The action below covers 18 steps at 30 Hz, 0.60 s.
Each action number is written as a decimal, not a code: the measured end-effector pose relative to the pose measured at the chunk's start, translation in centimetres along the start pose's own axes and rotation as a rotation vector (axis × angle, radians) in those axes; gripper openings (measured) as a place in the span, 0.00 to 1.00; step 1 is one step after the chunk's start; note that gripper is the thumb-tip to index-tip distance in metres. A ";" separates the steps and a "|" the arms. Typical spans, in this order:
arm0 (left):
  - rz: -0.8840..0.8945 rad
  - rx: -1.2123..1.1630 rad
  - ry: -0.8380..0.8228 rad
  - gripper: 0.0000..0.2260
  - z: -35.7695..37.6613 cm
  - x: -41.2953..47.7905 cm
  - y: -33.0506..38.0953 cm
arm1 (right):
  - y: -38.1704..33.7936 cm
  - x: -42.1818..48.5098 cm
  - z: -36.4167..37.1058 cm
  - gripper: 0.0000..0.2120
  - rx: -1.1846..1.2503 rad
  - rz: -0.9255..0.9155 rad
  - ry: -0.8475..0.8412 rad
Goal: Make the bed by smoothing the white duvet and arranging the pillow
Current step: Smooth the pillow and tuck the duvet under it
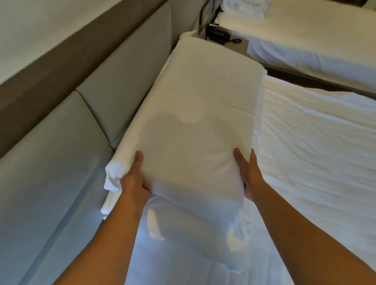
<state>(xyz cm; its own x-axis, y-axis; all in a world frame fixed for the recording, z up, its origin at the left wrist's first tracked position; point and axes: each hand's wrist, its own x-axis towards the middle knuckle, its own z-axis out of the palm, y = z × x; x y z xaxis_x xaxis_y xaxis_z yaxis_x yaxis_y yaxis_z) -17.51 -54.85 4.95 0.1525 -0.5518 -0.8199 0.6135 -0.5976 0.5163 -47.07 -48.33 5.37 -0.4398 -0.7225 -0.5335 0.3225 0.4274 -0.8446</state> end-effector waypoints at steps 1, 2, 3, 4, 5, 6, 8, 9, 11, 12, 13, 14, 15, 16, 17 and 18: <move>0.028 -0.004 0.021 0.42 0.1 0.3 0.0 | -0.4 0.4 0.4 0.36 -0.002 -0.043 0.001; 0.072 0.003 0.049 0.36 0.1 0.7 0.0 | -0.8 0.8 0.9 0.31 -0.022 -0.093 0.007; 0.119 0.004 0.070 0.30 -0.2 1.0 -0.1 | -1.5 0.9 1.6 0.28 -0.056 -0.144 0.017; 0.169 -0.017 0.072 0.25 -0.5 1.2 -0.1 | -2.3 1.2 2.4 0.29 -0.091 -0.193 0.022; 0.208 -0.036 0.062 0.21 -0.9 1.0 -0.1 | -2.9 1.4 3.1 0.30 -0.123 -0.237 0.015; 0.236 -0.054 0.051 0.21 -1.3 1.0 -0.1 | -3.2 1.8 3.6 0.31 -0.152 -0.265 0.001; 0.270 -0.075 0.049 0.28 -1.7 1.1 -0.4 | -2.9 2.3 3.8 0.31 -0.166 -0.228 -0.052; 0.271 -0.056 0.068 0.31 -1.7 0.9 -0.5 | -2.4 2.1 3.5 0.30 -0.164 -0.186 -0.076; 0.236 0.011 0.094 0.34 -1.5 0.4 -0.9 | -1.2 1.4 2.6 0.30 -0.117 -0.130 -0.073; 0.212 0.022 0.087 0.34 -1.5 0.2 -1.0 | -0.6 1.2 2.0 0.31 -0.103 -0.123 -0.052; 0.174 -0.012 0.063 0.36 -1.7 -0.2 -0.8 | -0.2 0.9 1.6 0.34 -0.098 -0.111 -0.027; 0.142 -0.035 0.034 0.38 -2.1 -0.2 -0.6 | 0.4 0.7 1.2 0.38 -0.089 -0.084 -0.003; 0.114 -0.040 0.015 0.42 -2.6 -0.4 -0.5 | 1.0 0.2 0.8 0.43 -0.072 -0.024 0.017; 0.104 -0.029 0.020 0.44 -3.2 -0.4 -0.4 | 1.8 -0.5 0.3 0.45 -0.054 0.032 0.022; 0.105 -0.024 0.034 0.45 -3.7 -0.5 -0.4 | 2.6 -1.6 -0.2 0.44 -0.047 0.074 0.006; 0.106 -0.013 0.039 0.43 -4.1 -0.8 -0.3 | 3.3 -3.0 -0.7 0.40 -0.047 0.108 -0.010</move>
<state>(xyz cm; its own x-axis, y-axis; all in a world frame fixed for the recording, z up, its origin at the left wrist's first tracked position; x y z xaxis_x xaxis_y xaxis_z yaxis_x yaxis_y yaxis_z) -14.67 -51.86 4.45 0.2464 -0.5885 -0.7701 0.6027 -0.5292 0.5973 -45.25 -44.37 4.18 -0.3962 -0.6762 -0.6212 0.3276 0.5279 -0.7836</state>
